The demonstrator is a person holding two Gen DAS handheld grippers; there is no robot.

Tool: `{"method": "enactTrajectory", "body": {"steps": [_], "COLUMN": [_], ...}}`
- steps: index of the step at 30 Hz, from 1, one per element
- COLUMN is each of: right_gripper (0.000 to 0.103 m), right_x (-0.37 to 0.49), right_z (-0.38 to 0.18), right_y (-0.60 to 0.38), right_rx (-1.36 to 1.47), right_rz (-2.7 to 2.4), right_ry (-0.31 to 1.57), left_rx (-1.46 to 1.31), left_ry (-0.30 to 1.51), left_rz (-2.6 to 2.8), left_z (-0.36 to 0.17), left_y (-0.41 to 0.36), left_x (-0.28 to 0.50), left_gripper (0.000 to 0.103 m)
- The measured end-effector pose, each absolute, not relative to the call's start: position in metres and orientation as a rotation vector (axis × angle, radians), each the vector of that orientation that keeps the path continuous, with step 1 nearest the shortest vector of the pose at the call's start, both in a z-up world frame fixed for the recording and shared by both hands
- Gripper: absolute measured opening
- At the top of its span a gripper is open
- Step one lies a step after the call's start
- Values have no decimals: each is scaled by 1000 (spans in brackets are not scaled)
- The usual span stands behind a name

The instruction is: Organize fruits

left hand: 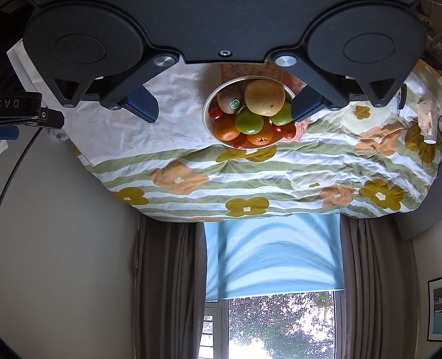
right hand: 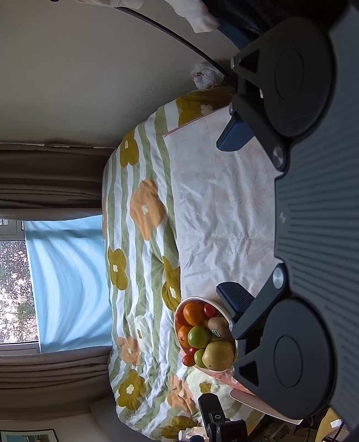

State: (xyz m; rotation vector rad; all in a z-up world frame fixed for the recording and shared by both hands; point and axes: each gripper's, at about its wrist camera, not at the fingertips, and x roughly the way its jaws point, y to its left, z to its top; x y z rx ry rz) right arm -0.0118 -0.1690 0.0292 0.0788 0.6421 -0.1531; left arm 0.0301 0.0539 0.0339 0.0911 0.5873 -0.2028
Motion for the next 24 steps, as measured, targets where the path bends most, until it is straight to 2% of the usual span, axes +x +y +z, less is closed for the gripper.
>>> {"method": "enactTrajectory", "body": {"steps": [24], "right_gripper": [103], "right_x": [-5], "right_z": [28], "right_y": [-166], "right_rx": [80], "right_rz": [-139], "right_ry": [656], "left_rx": [91], "left_ry": [607], "left_rz": [-201], "left_z": [31], "left_y": [54], "left_x": [35], "left_gripper": [103]}}
